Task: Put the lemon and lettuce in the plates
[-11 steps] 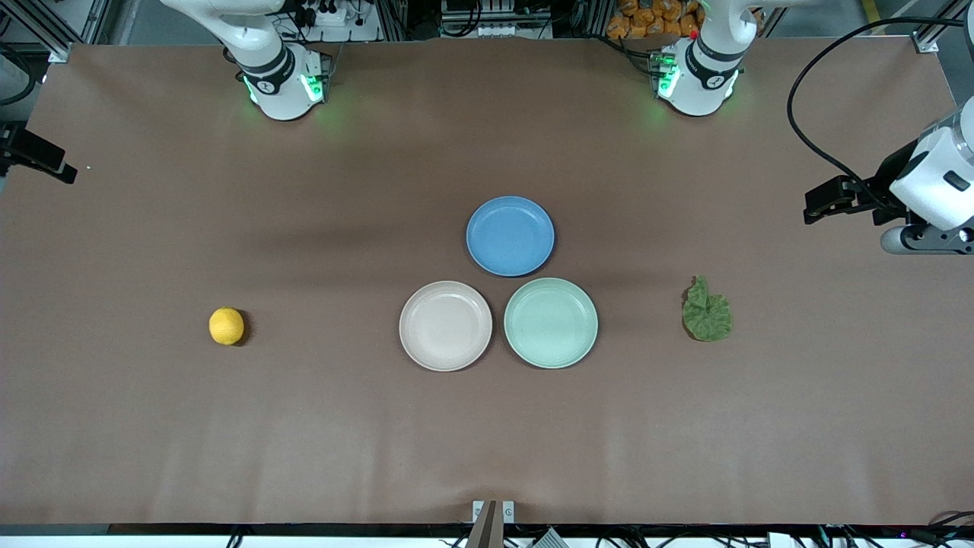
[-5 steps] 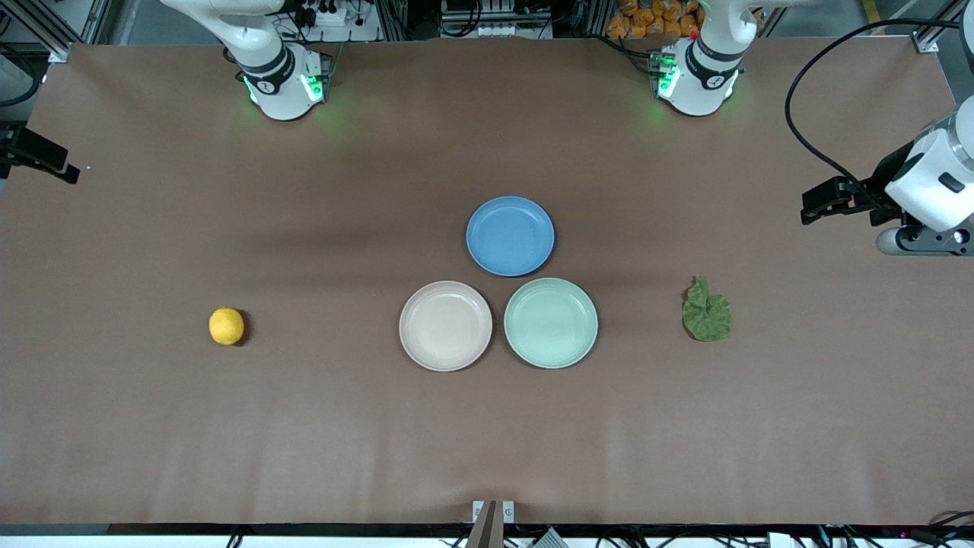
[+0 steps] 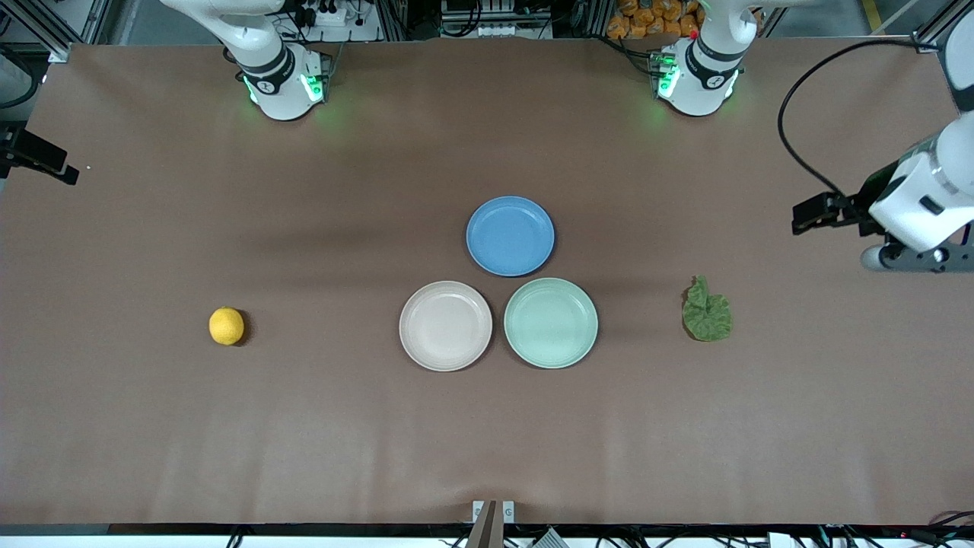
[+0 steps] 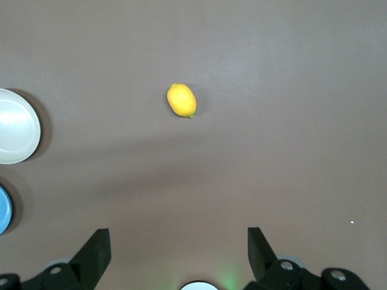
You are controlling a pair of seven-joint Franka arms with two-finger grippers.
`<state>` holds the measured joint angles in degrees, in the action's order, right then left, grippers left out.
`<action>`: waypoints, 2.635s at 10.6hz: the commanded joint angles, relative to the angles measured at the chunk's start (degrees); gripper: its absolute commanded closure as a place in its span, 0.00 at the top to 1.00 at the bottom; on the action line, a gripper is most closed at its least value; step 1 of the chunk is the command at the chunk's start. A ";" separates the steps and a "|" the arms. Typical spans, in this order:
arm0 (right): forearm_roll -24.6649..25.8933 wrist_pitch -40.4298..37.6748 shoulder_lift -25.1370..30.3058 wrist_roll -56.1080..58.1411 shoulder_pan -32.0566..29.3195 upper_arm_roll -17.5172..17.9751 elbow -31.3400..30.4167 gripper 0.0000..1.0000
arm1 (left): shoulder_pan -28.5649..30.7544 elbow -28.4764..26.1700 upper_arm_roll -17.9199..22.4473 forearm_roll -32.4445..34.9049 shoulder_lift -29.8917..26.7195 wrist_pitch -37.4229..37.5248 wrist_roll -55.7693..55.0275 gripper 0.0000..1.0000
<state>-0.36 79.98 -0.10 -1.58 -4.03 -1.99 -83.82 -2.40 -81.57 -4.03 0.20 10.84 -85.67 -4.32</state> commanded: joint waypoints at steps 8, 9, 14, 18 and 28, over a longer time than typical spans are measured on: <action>-0.87 -0.09 0.01 -1.41 -0.63 0.23 -0.56 1.00 | -0.06 -9.47 -0.01 0.76 11.12 -23.47 -3.05 1.00; -0.87 -0.09 0.01 -1.41 -0.63 0.23 -0.56 1.00 | -0.15 -10.09 -0.01 0.76 12.61 -25.32 -3.41 1.00; -0.87 8.07 -2.61 -1.41 0.33 0.40 -3.81 1.00 | -0.67 -12.55 -0.01 0.76 20.53 -35.15 -4.65 1.00; -3.22 9.40 -8.77 2.10 0.95 0.49 -4.94 1.00 | -0.76 -19.23 -0.01 0.76 23.61 -47.55 -4.65 1.00; -4.82 23.97 -25.90 5.00 1.31 0.49 -6.00 1.00 | -0.24 -27.77 0.43 5.32 25.63 -60.76 -4.30 0.41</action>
<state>-4.68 100.67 -22.75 1.08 -2.91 -1.40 -89.87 -2.81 -108.67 -3.93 3.11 36.27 -144.97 -7.33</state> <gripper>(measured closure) 0.000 0.070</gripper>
